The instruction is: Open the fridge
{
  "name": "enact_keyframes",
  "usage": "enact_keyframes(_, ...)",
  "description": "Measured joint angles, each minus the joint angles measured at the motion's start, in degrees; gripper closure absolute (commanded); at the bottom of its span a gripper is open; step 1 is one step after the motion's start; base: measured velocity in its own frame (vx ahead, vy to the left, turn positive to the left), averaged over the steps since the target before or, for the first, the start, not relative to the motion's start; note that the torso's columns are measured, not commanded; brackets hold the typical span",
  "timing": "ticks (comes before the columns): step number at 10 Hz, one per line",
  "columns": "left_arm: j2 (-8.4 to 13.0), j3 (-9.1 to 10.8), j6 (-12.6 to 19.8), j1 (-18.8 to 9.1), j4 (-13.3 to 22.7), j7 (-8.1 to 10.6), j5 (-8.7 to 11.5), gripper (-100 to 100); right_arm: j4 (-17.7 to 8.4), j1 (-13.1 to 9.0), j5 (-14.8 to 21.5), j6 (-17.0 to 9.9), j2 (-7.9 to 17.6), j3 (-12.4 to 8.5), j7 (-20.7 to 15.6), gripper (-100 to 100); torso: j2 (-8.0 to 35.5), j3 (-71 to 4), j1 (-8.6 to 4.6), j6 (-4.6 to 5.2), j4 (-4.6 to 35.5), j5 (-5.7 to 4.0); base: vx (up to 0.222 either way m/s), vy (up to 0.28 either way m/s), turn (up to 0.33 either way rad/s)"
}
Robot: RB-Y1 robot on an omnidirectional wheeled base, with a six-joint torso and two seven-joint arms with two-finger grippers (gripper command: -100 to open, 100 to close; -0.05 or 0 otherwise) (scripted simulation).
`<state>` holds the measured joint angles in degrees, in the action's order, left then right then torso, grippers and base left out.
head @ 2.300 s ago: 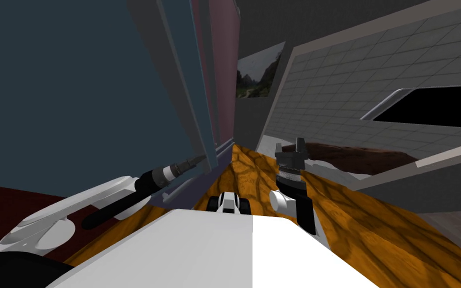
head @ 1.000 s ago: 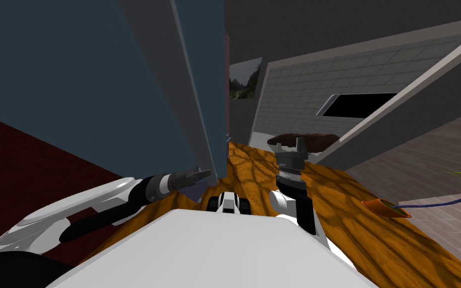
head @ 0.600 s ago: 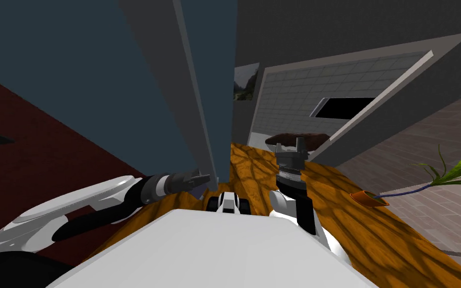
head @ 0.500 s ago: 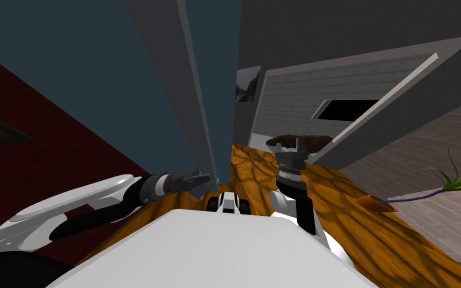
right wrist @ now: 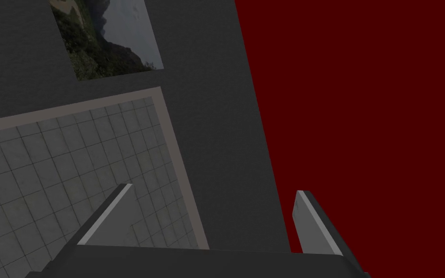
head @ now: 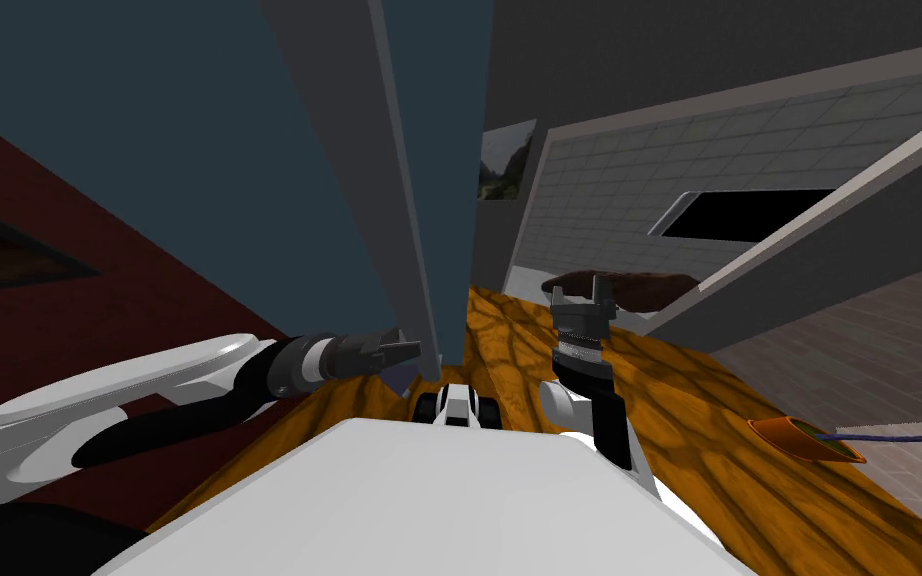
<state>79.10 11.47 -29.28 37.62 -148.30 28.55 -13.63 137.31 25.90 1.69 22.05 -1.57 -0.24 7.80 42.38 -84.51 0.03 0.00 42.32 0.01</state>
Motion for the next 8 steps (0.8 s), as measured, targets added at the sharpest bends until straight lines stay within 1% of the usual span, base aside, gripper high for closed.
enact_keyframes(1,1.2,0.95,0.7,-0.8,-0.8,1.15,0.7,-100,0.0,0.0,0.0,0.0,0.0,0.0,0.0,0,0.2,0.1,-0.04,-0.02,0.1,-0.03,0.030,-0.006,0.073)
enact_keyframes(2,1.8,1.46,1.1,-1.2,-1.3,1.87,1.2,-100,0.0,0.0,0.0,0.0,0.0,0.0,0.0,0,0.2,0.1,-0.07,0.01,0.1,-0.03,0.016,0.000,0.003)
enact_keyframes(3,1.9,1.51,1.1,-1.2,-1.4,1.99,1.2,0,0.0,0.0,0.0,0.0,0.0,0.0,0.0,0,0.2,0.1,-0.06,0.00,0.1,-0.02,0.007,0.000,-0.002)
enact_keyframes(8,1.9,1.49,1.2,-1.2,-1.2,1.97,1.2,0,0.0,0.0,0.0,0.0,0.0,0.0,0.0,0,-0.1,-0.1,-0.04,0.00,0.0,-0.01,0.000,0.000,0.000)
